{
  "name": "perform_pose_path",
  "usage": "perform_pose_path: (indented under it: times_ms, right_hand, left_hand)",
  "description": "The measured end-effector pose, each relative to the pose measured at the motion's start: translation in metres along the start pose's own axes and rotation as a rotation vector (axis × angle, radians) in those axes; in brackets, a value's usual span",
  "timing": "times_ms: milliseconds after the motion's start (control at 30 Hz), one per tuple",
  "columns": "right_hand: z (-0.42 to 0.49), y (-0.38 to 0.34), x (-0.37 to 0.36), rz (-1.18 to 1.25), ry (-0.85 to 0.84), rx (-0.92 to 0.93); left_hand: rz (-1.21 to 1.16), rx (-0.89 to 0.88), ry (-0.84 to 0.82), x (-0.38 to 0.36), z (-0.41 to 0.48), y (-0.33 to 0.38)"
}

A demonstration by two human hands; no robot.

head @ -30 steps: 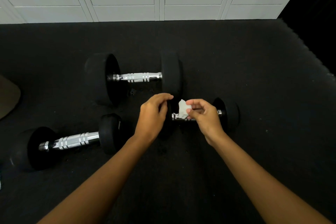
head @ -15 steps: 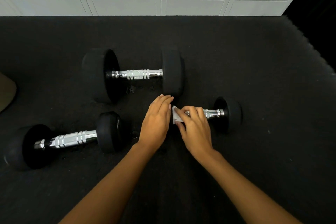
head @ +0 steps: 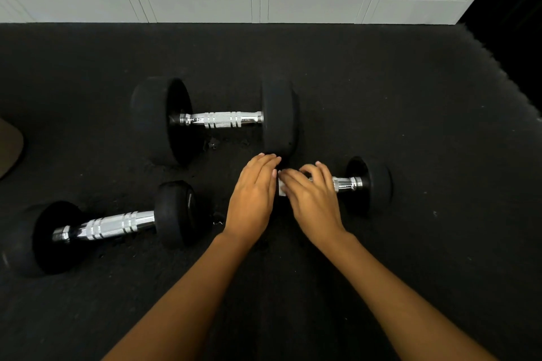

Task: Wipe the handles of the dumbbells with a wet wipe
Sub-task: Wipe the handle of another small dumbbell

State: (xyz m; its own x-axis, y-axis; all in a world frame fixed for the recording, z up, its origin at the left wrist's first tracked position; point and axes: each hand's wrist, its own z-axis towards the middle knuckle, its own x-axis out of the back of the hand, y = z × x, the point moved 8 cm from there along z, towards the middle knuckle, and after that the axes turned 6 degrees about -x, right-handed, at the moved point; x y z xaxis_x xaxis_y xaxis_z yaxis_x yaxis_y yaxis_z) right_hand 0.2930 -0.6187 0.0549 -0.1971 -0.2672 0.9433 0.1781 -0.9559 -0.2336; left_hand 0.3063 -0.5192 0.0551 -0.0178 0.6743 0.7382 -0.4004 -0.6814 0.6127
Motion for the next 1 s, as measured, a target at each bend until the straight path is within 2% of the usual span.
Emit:
perform_pose_path:
  times_ms: [100,267,367,433,567,633,700,800,867,1000]
  right_hand:
    - [0.008,-0.001,0.004,0.054,-0.038,-0.049]
    - [-0.016,-0.006,0.007,0.069,0.036,0.009]
    - [-0.010,-0.002,0.006,0.117,0.017,-0.029]
    - [0.004,0.001,0.005,0.148,-0.054,-0.073]
    - [0.029,0.012,-0.011,0.150,-0.315,-0.138]
    - [0.034,0.015,-0.016,0.152,-0.380,-0.164]
    - [0.035,0.012,-0.015,0.104,-0.352,-0.124]
    - [0.018,0.004,-0.001,0.023,-0.158,-0.005]
    - [0.005,0.004,0.003,0.056,-0.094,-0.006]
    - [0.006,0.012,-0.004,0.138,-0.191,-0.097]
  left_hand:
    - [0.017,-0.023,-0.014,0.001,0.001,0.000]
    - [-0.006,-0.034,-0.010,0.001,0.001,0.000]
    - [-0.048,-0.029,-0.007,-0.001,0.001,-0.001]
    - [-0.053,-0.031,-0.016,-0.001,0.001,-0.002]
    - [-0.035,-0.041,-0.031,0.000,0.001,-0.001]
    - [-0.033,-0.035,-0.034,0.001,0.001,-0.001]
    - [-0.025,-0.037,-0.032,0.002,0.001,0.000]
    - [-0.026,-0.036,-0.027,0.002,0.002,0.001]
    - [-0.031,-0.027,-0.024,0.002,0.002,0.000]
    - [-0.034,-0.025,-0.029,0.002,0.002,0.000]
